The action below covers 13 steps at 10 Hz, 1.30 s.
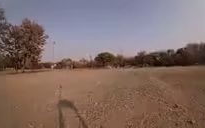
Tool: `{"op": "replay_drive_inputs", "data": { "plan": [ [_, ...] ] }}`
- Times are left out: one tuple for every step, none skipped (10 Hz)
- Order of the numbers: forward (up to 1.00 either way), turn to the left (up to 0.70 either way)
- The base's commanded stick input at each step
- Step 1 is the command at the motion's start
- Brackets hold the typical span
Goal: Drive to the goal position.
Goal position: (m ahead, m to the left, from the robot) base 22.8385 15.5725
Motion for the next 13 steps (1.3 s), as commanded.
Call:
{"op": "replay_drive_inputs", "data": {
  "plan": [
    [0.70, 0.00],
    [0.70, 0.00],
    [0.70, 0.00],
    [0.70, 0.00],
    [0.70, 0.00],
    [0.70, 0.00],
    [0.70, 0.00],
    [0.70, 0.00],
    [0.70, 0.00],
    [0.70, 0.00],
    [0.70, 0.00],
    [0.70, 0.00],
    [0.70, 0.00]
  ]
}}
